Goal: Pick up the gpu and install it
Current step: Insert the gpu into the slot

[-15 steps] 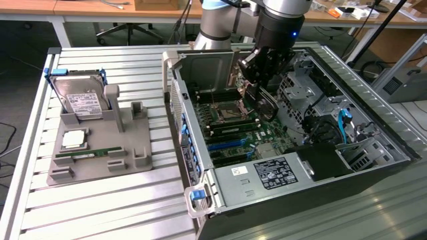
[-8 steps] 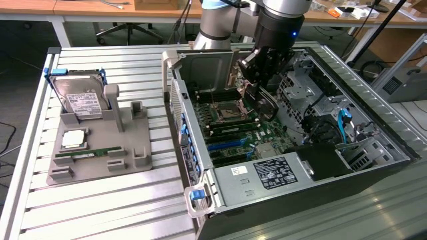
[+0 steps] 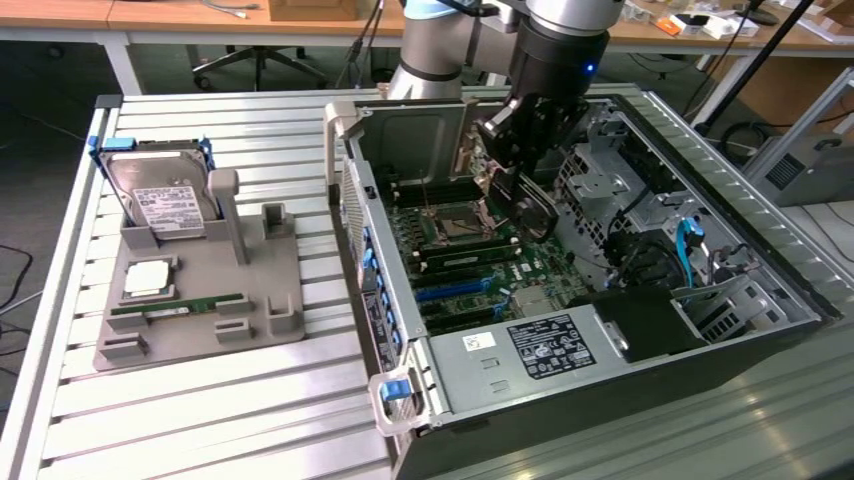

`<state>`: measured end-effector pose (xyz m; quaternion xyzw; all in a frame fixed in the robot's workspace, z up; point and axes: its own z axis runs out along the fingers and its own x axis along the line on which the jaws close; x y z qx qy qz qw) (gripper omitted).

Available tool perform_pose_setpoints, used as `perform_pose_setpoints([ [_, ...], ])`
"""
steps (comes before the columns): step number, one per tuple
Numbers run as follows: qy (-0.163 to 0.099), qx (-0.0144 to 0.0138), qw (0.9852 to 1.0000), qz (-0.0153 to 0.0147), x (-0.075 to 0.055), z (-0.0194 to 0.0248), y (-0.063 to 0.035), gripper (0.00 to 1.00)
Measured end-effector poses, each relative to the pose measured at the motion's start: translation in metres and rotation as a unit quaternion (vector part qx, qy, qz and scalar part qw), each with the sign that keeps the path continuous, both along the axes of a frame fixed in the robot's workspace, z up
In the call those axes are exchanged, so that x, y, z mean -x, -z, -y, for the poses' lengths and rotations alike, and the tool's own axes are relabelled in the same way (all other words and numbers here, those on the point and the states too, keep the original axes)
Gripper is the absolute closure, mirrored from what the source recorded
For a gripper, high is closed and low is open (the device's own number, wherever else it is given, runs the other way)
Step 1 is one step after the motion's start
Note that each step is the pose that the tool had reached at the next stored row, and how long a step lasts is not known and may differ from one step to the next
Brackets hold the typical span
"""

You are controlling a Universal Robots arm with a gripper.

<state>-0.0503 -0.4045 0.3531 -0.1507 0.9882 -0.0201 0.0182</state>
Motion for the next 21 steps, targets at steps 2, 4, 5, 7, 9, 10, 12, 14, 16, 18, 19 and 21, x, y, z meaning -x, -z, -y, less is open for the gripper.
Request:
perform_pose_setpoints([
  [2, -0.002, 0.0000, 1.0000, 0.0000, 0.0000, 0.0000, 0.0000, 0.73],
  [4, -0.004, 0.0000, 1.0000, 0.0000, 0.0000, 0.0000, 0.0001, 0.73],
  [5, -0.004, 0.0000, 1.0000, 0.0000, 0.0000, 0.0000, 0.0000, 0.73],
  [7, -0.006, 0.0000, 1.0000, 0.0000, 0.0000, 0.0000, 0.0001, 0.73],
  [9, -0.008, 0.0000, 1.0000, 0.0000, 0.0000, 0.0000, 0.0001, 0.73],
  [10, -0.009, 0.0000, 1.0000, 0.0000, 0.0000, 0.0000, 0.0001, 0.73],
  [12, -0.011, 0.0000, 0.9999, 0.0000, 0.0000, 0.0000, 0.0001, 0.73],
  [14, -0.013, 0.0000, 0.9999, 0.0000, 0.0000, 0.0000, 0.0002, 0.73],
  [16, -0.017, 0.0000, 0.9999, 0.0000, 0.0000, 0.0000, 0.0002, 0.73],
  [18, -0.019, 0.0000, 0.9998, 0.0000, 0.0000, 0.0000, 0.0002, 0.73],
  [19, -0.020, 0.0000, 0.9998, 0.0000, 0.0000, 0.0000, 0.0002, 0.73],
  [21, -0.022, 0.0001, 0.9998, 0.0000, 0.0000, 0.0000, 0.0002, 0.73],
])
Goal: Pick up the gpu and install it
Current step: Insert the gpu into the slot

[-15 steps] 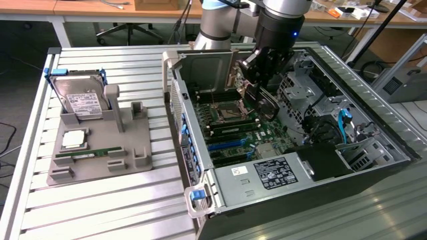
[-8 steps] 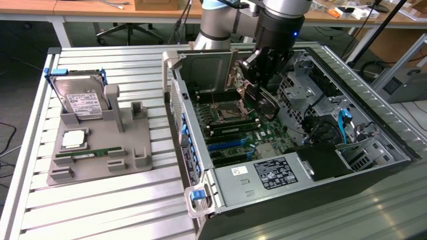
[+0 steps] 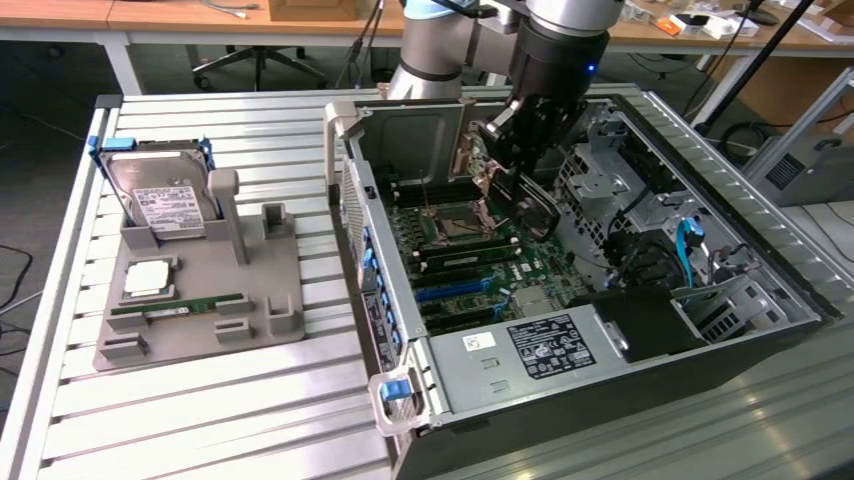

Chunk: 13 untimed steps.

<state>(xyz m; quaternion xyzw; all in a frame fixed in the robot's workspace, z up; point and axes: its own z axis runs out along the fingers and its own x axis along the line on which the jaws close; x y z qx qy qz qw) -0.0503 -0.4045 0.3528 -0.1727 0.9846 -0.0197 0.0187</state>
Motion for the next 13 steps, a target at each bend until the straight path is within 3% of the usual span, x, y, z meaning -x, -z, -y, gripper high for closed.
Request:
perform_pose_setpoints([
  [13, -0.015, 0.0000, 0.9999, 0.0000, 0.0000, 0.0000, 0.0002, 0.73],
])
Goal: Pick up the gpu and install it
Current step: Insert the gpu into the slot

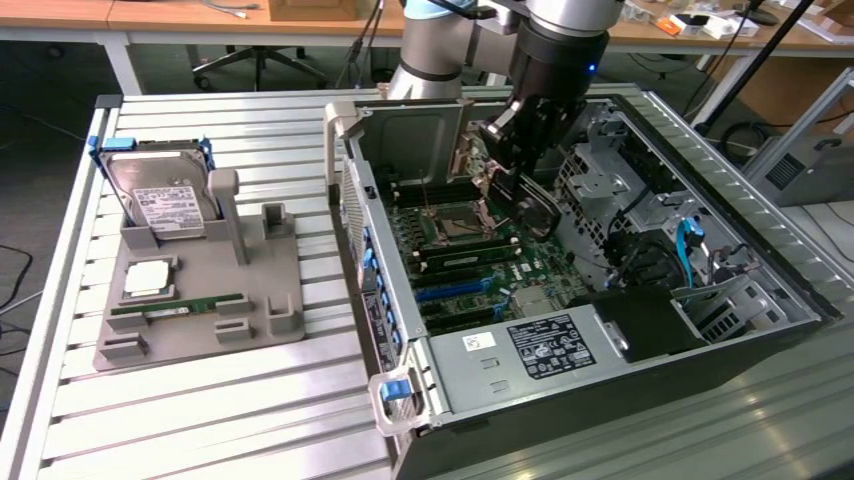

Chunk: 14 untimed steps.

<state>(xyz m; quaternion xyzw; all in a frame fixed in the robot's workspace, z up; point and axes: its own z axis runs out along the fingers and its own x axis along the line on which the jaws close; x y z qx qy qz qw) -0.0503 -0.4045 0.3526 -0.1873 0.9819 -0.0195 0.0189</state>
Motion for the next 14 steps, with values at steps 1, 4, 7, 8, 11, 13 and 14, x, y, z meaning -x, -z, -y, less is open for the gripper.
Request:
perform_pose_setpoints([
  [1, -0.001, 0.0000, 1.0000, 0.0000, 0.0000, 0.0000, 0.0000, 0.73],
  [4, -0.005, 0.0000, 1.0000, 0.0000, 0.0000, 0.0000, 0.0000, 0.73],
  [7, -0.010, 0.0000, 1.0000, 0.0000, 0.0000, 0.0000, 0.0001, 0.73],
  [8, -0.011, 0.0000, 0.9999, 0.0000, 0.0000, 0.0000, 0.0001, 0.73],
  [11, -0.016, 0.0000, 0.9999, 0.0000, 0.0000, 0.0000, 0.0001, 0.73],
  [13, -0.020, 0.0000, 0.9998, 0.0000, 0.0000, 0.0000, 0.0001, 0.73],
  [14, -0.022, 0.0000, 0.9998, 0.0000, 0.0000, 0.0000, 0.0001, 0.73],
])
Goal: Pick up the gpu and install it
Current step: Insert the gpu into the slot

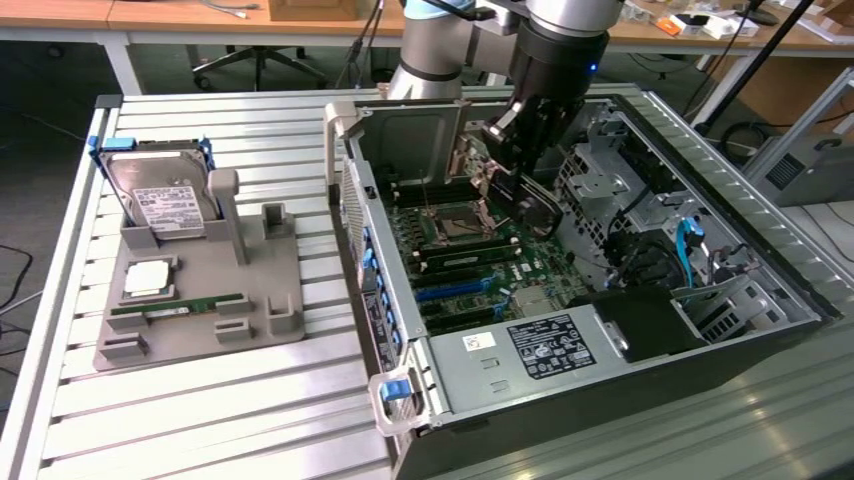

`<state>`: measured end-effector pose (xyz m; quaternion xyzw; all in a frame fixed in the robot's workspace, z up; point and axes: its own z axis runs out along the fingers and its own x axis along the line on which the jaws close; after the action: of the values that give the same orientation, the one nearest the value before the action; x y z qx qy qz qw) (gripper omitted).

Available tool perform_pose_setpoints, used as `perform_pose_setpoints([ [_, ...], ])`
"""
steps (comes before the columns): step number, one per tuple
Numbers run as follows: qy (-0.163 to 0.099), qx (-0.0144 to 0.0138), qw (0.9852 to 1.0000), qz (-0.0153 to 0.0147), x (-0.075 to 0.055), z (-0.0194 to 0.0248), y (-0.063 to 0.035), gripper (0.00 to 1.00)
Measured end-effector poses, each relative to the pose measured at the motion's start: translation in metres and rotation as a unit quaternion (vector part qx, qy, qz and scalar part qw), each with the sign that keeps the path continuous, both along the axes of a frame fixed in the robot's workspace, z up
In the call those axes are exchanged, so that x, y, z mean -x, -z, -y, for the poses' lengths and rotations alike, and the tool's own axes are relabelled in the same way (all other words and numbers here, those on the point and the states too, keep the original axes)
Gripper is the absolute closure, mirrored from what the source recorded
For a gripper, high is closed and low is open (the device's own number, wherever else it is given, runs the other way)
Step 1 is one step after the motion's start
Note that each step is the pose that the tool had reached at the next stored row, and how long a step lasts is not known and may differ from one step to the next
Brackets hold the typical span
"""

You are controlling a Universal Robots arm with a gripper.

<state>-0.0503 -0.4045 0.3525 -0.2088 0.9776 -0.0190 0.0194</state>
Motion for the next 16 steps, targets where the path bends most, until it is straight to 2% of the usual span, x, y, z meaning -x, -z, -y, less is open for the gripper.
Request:
perform_pose_setpoints([
  [16, -0.039, 0.0001, 0.9992, 0.0000, 0.0000, 0.0000, 0.0000, 0.73],
])
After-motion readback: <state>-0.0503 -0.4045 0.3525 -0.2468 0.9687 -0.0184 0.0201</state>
